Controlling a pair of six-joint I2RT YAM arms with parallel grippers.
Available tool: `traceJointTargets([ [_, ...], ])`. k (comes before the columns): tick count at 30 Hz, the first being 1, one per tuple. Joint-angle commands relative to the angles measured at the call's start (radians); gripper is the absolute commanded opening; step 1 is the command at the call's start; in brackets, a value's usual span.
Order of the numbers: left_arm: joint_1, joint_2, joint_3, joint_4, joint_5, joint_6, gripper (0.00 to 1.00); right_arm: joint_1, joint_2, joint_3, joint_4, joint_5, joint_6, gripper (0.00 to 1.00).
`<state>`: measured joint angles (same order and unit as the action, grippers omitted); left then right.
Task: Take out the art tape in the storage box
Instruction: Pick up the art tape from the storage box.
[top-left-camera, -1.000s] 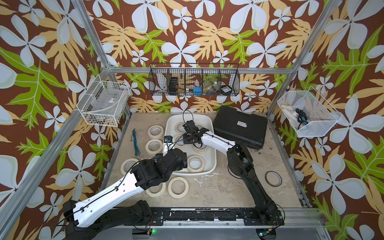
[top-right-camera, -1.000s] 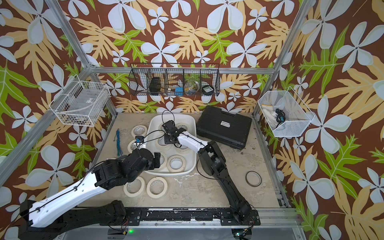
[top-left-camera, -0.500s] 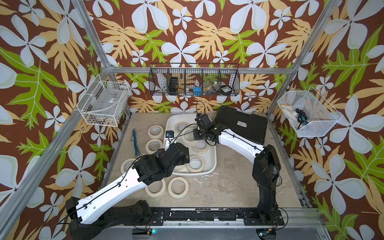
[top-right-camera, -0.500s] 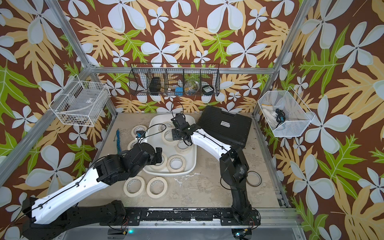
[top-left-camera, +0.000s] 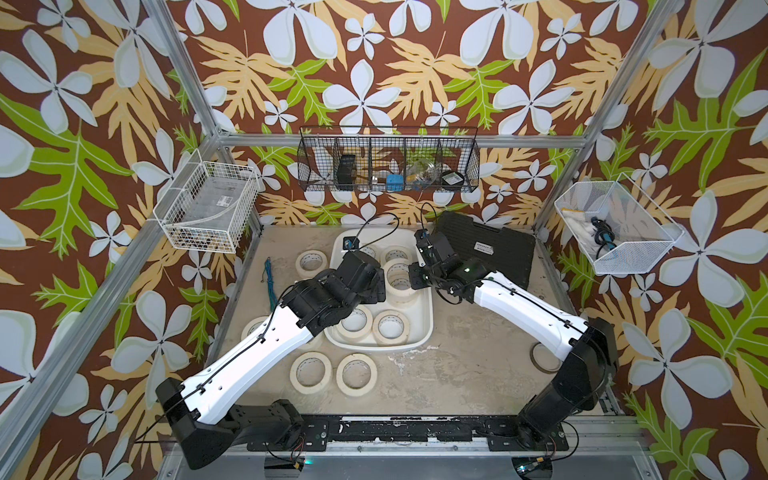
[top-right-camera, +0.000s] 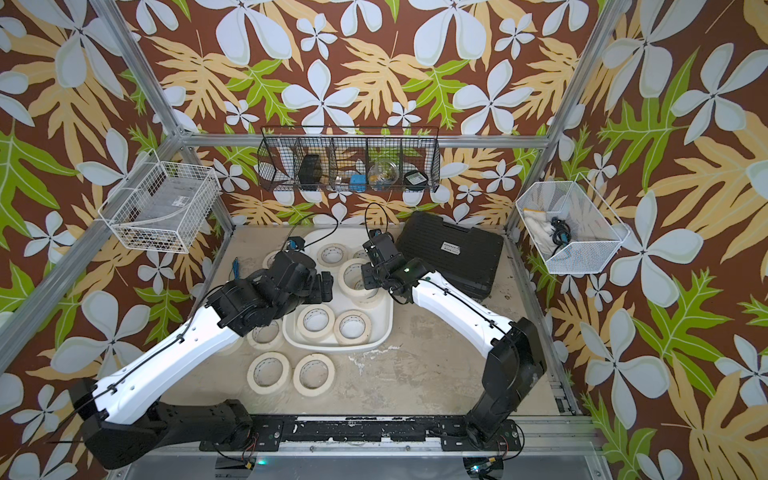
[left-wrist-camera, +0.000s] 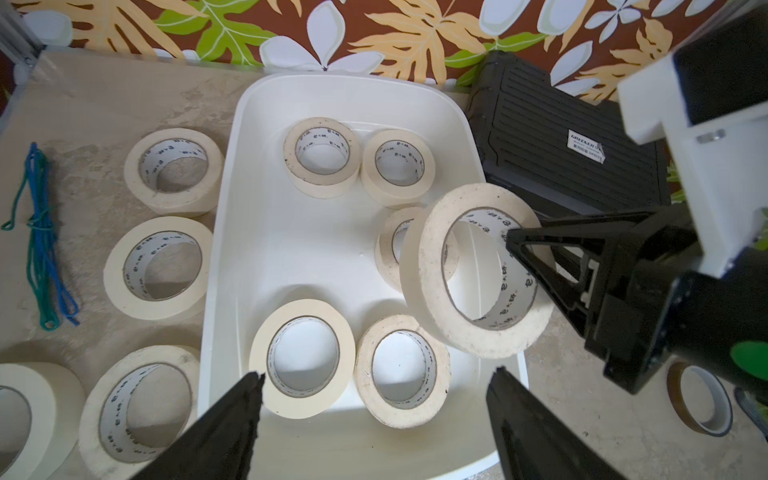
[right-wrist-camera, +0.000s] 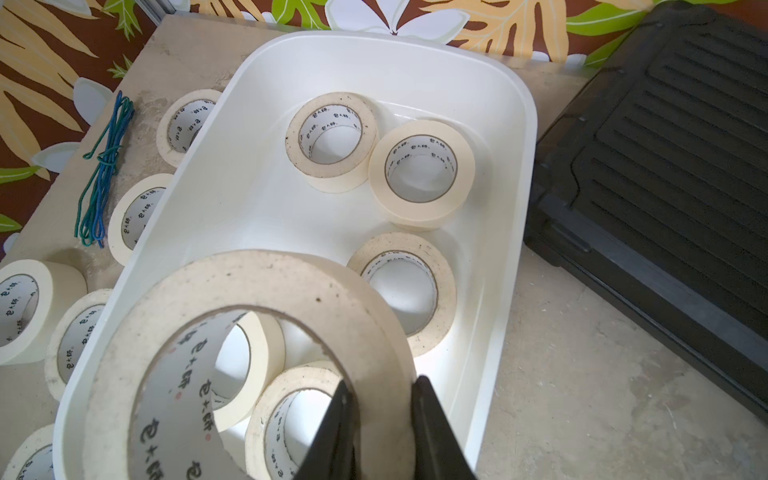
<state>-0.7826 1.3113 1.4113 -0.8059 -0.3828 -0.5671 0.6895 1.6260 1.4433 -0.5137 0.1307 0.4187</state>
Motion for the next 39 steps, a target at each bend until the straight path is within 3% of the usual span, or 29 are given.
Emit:
traceJointTargets([
  [1, 0.003, 0.057, 0.031, 0.031, 0.067, 0.048, 0.83, 0.0, -0.038, -0.033, 0.038, -0.013, 0.0, 0.1],
  [10, 0.007, 0.199, 0.066, 0.083, 0.126, 0.051, 0.72, 0.001, -0.12, -0.099, 0.04, -0.023, -0.001, 0.1],
  [19, 0.006, 0.312, 0.124, 0.072, 0.14, 0.036, 0.46, 0.001, -0.145, -0.125, 0.027, -0.031, -0.006, 0.13],
  [25, 0.006, 0.312, 0.111, 0.082, 0.173, 0.034, 0.15, 0.001, -0.163, -0.129, 0.001, -0.003, -0.016, 0.34],
  [30, 0.007, 0.31, 0.091, 0.07, 0.213, 0.029, 0.08, -0.026, -0.184, -0.097, -0.063, 0.051, -0.038, 0.48],
  [39, -0.01, 0.278, 0.053, 0.074, 0.264, -0.02, 0.02, -0.061, -0.337, -0.115, -0.055, 0.018, -0.048, 0.58],
])
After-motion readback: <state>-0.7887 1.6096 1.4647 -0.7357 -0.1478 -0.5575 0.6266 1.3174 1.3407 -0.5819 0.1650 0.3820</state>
